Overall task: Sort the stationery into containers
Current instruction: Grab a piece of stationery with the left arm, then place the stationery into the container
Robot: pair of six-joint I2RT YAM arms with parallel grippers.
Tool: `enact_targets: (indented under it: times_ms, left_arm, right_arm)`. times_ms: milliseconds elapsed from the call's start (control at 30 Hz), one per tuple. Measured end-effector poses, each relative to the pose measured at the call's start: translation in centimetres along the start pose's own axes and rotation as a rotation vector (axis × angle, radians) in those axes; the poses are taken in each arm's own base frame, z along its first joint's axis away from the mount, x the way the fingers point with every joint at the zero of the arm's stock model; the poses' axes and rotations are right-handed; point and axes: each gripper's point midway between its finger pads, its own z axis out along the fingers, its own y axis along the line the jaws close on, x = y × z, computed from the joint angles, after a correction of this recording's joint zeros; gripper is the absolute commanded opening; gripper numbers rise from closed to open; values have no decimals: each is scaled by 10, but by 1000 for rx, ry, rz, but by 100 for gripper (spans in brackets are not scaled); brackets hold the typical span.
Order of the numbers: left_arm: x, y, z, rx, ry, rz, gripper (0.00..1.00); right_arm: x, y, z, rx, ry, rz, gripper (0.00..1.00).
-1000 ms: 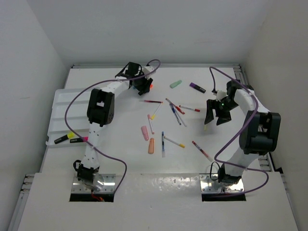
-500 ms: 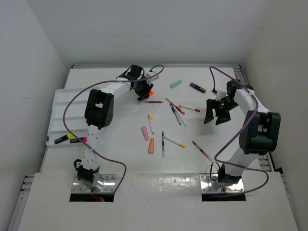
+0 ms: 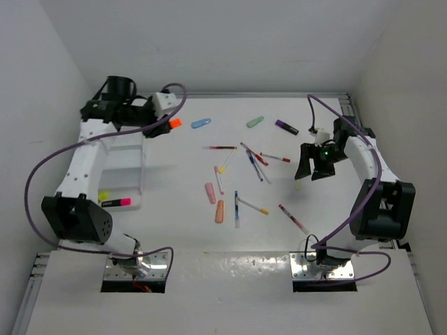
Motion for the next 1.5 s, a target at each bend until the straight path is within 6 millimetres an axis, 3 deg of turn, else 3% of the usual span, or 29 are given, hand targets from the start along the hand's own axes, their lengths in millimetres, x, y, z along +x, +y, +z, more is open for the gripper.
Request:
enact_targets:
  times_ms: [67,133,400,800,1000,1333,1500]
  left_arm:
    - [23,-7,-38,-6,43,26,0]
    - [47,-20,-56,18,95,19,0]
    - [161,-79,-90,140,335,22,0]
    - [285,-69,-148,229,593,76,0]
    - [319,-65,-174,228,657,81,0]
    - [351,-55,-174,223,666,72,3]
    - [365,-60,-171,242,676,53,6]
  right_arm:
    - [4,2,2,-11,8,4,71]
    - [6,4,4,-24,15,6,71]
    - [12,14,9,-45,34,-18,70]
    - [15,15,11,-46,47,-21,70]
    - [18,19,15,-47,69,-30,70]
    - [15,24,13,-28,85,-52,70]
    - [16,20,13,-7,93,-50,70]
